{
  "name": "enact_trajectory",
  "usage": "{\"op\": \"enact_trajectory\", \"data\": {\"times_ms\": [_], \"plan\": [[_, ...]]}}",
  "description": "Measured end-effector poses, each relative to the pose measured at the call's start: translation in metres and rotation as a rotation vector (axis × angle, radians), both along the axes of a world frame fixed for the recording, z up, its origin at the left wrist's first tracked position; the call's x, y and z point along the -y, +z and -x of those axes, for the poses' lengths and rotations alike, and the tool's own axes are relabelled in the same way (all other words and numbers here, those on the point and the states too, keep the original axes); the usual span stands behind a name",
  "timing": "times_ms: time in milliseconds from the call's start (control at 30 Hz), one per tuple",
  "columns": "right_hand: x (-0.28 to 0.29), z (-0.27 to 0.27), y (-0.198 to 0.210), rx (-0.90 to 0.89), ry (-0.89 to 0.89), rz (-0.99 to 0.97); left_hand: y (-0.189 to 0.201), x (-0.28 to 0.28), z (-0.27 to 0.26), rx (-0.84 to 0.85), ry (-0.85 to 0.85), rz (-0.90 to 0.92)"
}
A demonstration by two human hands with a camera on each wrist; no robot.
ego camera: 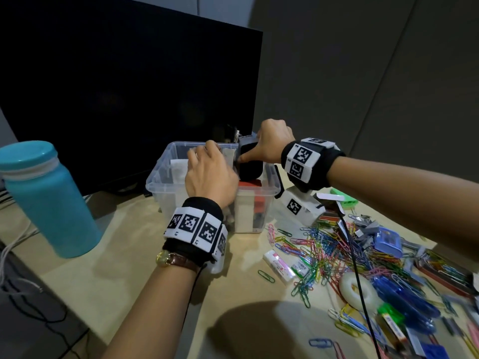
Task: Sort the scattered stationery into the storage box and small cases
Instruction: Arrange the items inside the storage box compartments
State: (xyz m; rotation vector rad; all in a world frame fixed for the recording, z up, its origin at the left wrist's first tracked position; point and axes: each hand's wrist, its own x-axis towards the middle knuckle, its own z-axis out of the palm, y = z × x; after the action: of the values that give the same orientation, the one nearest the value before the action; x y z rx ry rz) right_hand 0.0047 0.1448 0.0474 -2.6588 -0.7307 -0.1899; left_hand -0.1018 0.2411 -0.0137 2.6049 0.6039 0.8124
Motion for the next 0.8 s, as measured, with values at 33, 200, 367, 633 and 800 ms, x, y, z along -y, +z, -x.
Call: {"op": "enact_trajectory", "data": {"times_ms": [33, 200, 367, 633, 800], "plan": [[-0.001, -0.002, 0.002, -0.003, 0.007, 0.017, 0.0, 0.0, 0.0, -0.017, 0.002, 0.0], [0.006, -0.014, 0.024, 0.182, 0.071, 0.165, 0.0, 0.001, 0.0, -0.067, 0.018, -0.027], [0.017, -0.024, 0.024, 0.282, 0.276, 0.24, 0.0, 0.0, -0.001, -0.108, 0.027, -0.027], [0.02, -0.029, 0.009, 0.213, 0.324, 0.192, 0.001, 0.001, 0.0, -0.133, 0.021, -0.008], [0.009, -0.032, -0.003, 0.235, 0.278, 0.342, 0.004, 0.002, 0.001, -0.18, 0.02, -0.005]]}}
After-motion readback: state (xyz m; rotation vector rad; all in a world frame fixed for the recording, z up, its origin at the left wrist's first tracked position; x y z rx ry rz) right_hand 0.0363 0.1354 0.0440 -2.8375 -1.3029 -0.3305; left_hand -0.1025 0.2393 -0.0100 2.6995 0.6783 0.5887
